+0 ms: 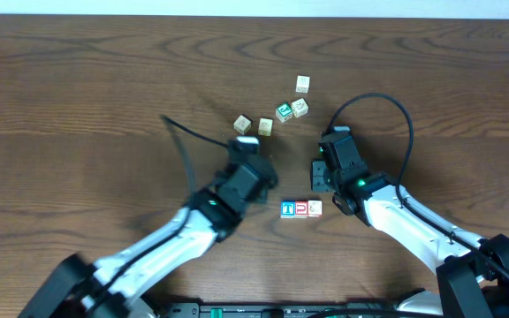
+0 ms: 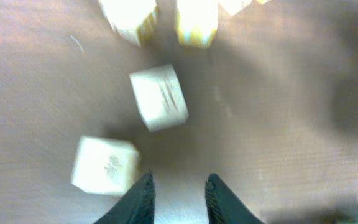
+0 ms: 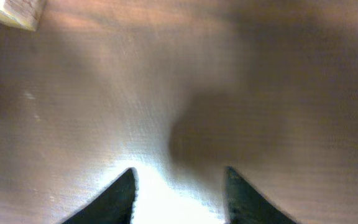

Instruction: Lift 3 blocks

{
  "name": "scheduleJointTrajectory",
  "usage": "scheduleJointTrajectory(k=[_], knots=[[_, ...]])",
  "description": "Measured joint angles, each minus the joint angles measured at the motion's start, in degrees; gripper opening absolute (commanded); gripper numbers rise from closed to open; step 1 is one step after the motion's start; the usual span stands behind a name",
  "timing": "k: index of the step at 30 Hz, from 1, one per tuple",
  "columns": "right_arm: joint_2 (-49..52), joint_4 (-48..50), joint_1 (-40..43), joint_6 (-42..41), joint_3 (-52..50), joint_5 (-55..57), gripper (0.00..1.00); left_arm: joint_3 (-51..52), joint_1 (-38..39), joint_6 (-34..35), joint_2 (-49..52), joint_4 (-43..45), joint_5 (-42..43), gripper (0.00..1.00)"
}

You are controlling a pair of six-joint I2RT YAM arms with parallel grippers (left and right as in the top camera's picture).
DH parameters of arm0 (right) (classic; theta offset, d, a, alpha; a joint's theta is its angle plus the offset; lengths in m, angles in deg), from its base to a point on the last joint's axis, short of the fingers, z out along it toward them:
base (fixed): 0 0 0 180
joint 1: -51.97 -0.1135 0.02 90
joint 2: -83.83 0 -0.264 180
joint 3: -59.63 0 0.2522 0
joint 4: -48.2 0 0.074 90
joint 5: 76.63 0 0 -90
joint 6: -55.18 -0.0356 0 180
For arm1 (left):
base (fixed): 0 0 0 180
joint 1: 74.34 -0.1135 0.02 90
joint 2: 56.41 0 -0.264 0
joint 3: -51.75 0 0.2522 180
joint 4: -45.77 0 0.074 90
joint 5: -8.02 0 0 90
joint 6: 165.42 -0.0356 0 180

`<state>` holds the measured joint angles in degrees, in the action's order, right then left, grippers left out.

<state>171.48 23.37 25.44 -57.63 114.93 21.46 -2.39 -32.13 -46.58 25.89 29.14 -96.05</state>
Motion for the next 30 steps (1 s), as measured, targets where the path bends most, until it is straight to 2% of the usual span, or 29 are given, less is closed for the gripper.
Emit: scheduleJointTrajectory(k=[1,4,5,8,21,26,30], knots=[[0.0,1.4,0.0,0.7,0.0,0.6,0.64,0.0,-1.2,-0.7,-1.8,0.0,-0.1,0.35],[0.0,5.0,0.0,2.5,0.0,2.7,0.99,0.0,-3.7,-2.6,-6.1,0.0,-0.5,0.5],[0.0,5.4,0.0,2.9,0.0,3.3,0.99,0.0,-4.2,-3.2,-7.3,-0.1,-0.7,0.57],[0.0,5.3,0.0,4.0,0.0,4.5,0.99,0.0,-4.9,-3.5,-9.7,-0.1,-0.9,0.7],[0.0,3.5,0.0,4.2,0.0,1.9,0.99,0.0,-4.9,-4.4,-12.3,-0.5,-1.2,0.72],[0.0,3.5,0.0,4.2,0.0,1.7,0.99,0.0,-5.3,-7.9,-12.3,-1.3,-4.3,0.73],[0.0,3.4,0.0,4.2,0.0,1.5,0.99,-0.1,-6.8,-10.5,-12.3,3.8,-8.9,0.73]])
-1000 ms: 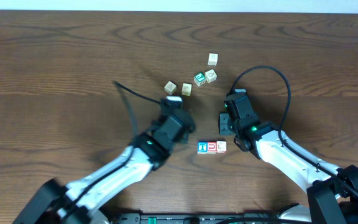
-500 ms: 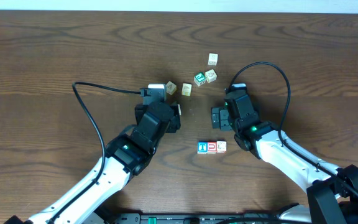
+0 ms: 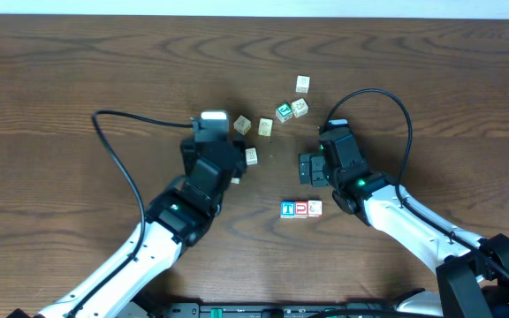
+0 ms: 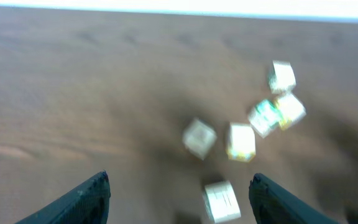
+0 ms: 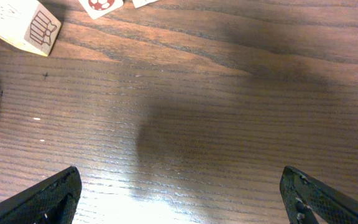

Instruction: Lift 3 blocks

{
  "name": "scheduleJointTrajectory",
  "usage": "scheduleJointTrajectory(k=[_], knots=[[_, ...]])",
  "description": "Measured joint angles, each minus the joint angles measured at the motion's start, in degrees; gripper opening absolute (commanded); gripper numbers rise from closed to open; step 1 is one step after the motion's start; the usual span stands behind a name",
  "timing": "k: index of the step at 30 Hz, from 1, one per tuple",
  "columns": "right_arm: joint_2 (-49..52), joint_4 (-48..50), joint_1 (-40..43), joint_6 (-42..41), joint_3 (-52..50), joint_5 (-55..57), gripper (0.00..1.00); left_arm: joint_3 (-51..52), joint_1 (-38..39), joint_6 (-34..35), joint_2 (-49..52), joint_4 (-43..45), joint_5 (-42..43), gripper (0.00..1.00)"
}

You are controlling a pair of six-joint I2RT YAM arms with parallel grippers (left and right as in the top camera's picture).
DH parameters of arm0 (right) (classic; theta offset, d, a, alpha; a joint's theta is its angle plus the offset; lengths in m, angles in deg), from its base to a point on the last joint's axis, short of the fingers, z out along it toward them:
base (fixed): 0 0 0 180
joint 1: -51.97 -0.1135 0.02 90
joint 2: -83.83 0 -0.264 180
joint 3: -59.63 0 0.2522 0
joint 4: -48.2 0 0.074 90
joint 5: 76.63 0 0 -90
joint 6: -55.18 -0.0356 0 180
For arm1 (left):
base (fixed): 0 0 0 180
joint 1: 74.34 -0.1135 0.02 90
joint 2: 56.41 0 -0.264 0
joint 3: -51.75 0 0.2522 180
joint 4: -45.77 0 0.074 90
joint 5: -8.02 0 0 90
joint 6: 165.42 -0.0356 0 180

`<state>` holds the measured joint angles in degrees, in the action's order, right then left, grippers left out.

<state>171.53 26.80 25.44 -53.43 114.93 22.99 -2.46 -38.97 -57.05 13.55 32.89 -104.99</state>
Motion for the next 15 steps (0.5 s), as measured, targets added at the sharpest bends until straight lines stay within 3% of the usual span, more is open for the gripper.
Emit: scheduleJointTrajectory(k=[5,9,15], knots=[[0.0,0.0,0.0,0.0,0.0,-0.1,0.99,0.0,-5.9,-1.7,-0.3,4.4,-1.3,0.73],[0.0,0.0,0.0,0.0,0.0,-0.2,0.99,0.0,-11.7,-2.1,-2.9,4.3,2.4,0.73],[0.0,0.0,0.0,0.0,0.0,-0.2,0.99,5.2,-19.5,-2.2,-17.7,4.6,6.9,0.73]])
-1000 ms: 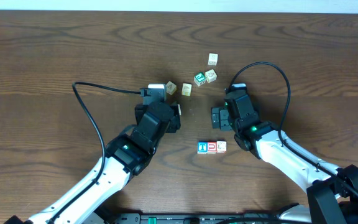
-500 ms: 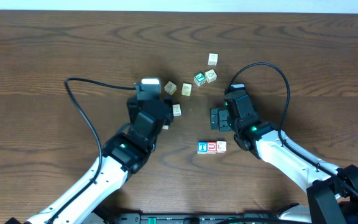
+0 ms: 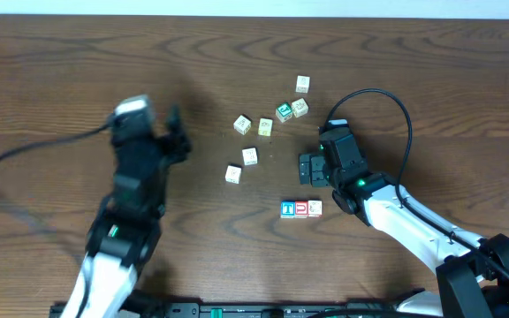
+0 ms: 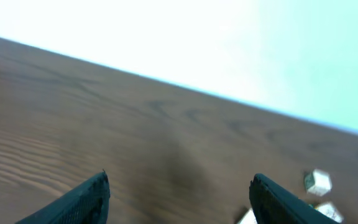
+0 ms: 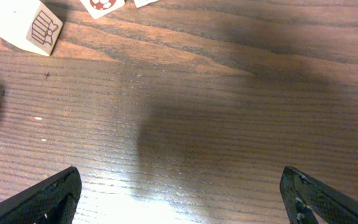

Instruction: Lift 3 blocks

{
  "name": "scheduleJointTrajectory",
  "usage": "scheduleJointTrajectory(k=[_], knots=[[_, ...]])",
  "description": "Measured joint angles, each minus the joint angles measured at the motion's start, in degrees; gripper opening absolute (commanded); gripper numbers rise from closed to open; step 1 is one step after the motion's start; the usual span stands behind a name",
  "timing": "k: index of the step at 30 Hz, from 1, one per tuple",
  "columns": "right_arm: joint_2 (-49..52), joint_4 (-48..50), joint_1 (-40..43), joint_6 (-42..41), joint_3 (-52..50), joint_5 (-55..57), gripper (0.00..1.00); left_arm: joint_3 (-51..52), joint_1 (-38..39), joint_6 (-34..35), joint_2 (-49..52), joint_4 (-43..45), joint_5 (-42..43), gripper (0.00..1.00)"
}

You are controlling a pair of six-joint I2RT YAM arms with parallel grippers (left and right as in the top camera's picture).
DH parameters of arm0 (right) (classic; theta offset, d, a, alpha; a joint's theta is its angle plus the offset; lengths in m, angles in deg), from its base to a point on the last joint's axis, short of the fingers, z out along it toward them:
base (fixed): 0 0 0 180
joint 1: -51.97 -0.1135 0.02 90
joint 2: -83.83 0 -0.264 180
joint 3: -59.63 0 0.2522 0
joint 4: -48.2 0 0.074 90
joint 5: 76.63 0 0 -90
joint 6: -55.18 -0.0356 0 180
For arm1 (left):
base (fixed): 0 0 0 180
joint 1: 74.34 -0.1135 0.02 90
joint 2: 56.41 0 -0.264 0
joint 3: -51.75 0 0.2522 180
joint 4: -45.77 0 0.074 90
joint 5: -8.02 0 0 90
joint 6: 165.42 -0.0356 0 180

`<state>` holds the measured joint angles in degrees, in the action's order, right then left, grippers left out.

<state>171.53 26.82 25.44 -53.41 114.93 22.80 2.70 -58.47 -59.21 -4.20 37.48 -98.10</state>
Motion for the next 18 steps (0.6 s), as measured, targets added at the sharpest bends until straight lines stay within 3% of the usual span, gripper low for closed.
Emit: scheduleJointTrajectory(k=[10,18], knots=[[0.0,0.0,0.0,0.0,0.0,0.0,0.99,21.4,-7.9,0.5,-29.4,3.7,3.9,0.73],[0.0,0.0,0.0,0.0,0.0,0.0,0.99,28.4,-12.6,2.4,-41.5,3.6,5.1,0.73]])
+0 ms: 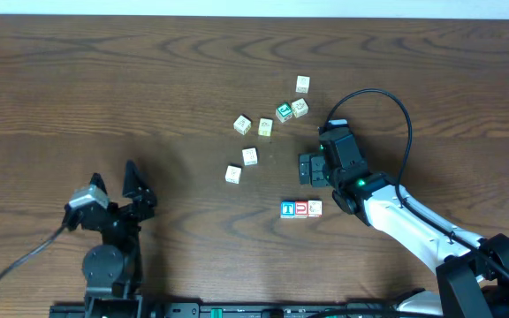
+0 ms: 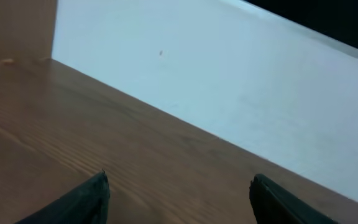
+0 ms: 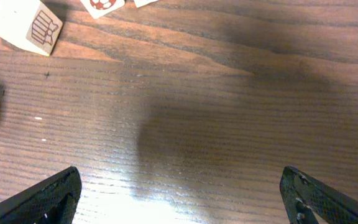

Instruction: Lift 3 blocks

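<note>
Three coloured blocks lie in a row on the table, a blue-lettered one on the left and a red one in the middle. Several pale loose blocks are scattered behind them toward the centre. My right gripper stands open just behind the row, with bare wood between its fingers. A patterned block and the red block's edge show at its left. My left gripper is open at the front left, far from all blocks, and sees only table and wall.
The dark wooden table stretches wide on both sides. A black cable loops behind the right arm. A pale wall rises past the table's far edge.
My left arm has gone from the left middle of the table back to the front left edge, still open. The right arm and all blocks are where they were.
At first my left gripper was nearly shut over the loose blocks at the centre, and the right was narrowed behind the row. Then both stood wide open, the left drawn back from two loose blocks. The left arm then stood further left, now at the front.
</note>
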{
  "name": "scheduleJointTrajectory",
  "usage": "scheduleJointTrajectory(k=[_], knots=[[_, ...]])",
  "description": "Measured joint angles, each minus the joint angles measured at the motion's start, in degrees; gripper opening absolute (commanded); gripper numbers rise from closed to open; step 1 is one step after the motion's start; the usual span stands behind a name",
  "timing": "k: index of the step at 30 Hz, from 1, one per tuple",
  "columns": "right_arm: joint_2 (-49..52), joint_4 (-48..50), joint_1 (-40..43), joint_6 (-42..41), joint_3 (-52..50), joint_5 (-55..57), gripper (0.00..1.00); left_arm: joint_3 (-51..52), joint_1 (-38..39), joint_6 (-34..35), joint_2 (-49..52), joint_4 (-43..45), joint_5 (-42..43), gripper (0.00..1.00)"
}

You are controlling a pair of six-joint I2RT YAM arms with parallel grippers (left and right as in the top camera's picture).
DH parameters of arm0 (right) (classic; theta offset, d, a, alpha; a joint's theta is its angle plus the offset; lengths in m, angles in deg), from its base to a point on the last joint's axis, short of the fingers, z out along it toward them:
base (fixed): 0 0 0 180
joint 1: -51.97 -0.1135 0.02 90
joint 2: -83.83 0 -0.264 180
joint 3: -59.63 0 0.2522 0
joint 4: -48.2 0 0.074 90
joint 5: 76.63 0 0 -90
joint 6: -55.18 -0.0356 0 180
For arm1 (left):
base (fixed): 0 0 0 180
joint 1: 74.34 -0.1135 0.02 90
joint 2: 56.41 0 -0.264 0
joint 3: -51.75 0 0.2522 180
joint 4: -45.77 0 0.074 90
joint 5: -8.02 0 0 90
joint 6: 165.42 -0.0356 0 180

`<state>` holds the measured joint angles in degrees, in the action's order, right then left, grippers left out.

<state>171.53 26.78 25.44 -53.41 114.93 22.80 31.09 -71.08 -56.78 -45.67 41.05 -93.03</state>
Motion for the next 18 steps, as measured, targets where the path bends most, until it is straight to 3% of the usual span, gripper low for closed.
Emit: scheduleJointTrajectory(k=[7,18], knots=[[0.0,0.0,0.0,0.0,0.0,0.0,0.99,6.1,-1.0,4.0,-8.4,-7.1,0.3,0.73],[0.0,0.0,0.0,0.0,0.0,0.0,0.99,6.1,-2.7,6.0,-10.2,-9.2,0.9,0.73]])
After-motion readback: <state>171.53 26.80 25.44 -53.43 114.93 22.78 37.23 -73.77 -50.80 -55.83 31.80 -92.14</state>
